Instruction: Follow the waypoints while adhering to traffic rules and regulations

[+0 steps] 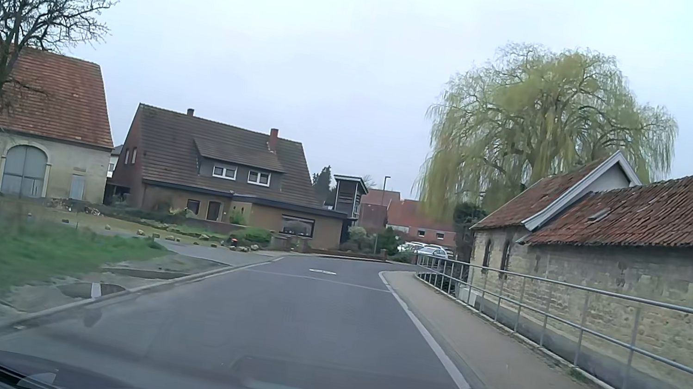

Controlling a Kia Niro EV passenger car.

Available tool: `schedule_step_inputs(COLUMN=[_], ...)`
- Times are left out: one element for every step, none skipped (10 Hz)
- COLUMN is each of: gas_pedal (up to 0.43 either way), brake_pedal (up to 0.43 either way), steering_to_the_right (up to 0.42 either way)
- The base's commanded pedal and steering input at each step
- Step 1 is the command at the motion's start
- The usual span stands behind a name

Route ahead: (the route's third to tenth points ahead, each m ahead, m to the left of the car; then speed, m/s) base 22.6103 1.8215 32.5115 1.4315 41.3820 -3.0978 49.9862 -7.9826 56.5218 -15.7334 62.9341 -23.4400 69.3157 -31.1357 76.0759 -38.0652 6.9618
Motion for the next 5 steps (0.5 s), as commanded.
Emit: schedule_step_inputs(gas_pedal=[0.22,0.22,0.22,0.22,0.22], brake_pedal=[0.0,0.0,0.0,0.0,0.0], steering_to_the_right=[-0.007,-0.007,-0.007,-0.007,-0.007])
